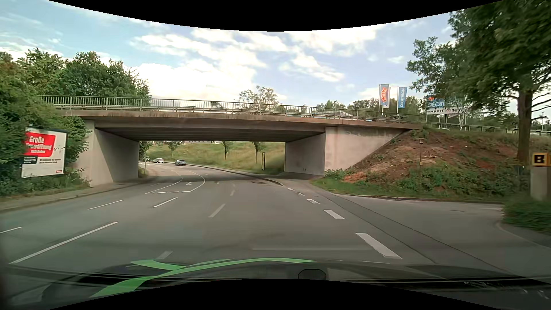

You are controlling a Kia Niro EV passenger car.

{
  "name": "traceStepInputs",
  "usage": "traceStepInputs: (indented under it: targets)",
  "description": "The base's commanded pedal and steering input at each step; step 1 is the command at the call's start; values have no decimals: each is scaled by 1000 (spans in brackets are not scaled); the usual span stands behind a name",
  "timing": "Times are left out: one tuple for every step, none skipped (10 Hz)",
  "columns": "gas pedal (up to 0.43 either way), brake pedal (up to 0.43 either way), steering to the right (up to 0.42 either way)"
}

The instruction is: Follow the waypoints while adhering to traffic rules and regulations

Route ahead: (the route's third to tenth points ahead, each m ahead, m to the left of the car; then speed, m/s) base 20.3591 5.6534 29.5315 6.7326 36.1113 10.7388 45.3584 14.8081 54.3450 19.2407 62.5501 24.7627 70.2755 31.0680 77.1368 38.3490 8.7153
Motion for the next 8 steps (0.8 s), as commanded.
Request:
traceStepInputs:
  targets:
    - [98,0,-49]
    - [98,0,-49]
    - [98,0,-49]
    - [98,0,-49]
    - [98,0,-49]
    - [98,0,-49]
    - [110,0,-49]
    - [130,0,-49]
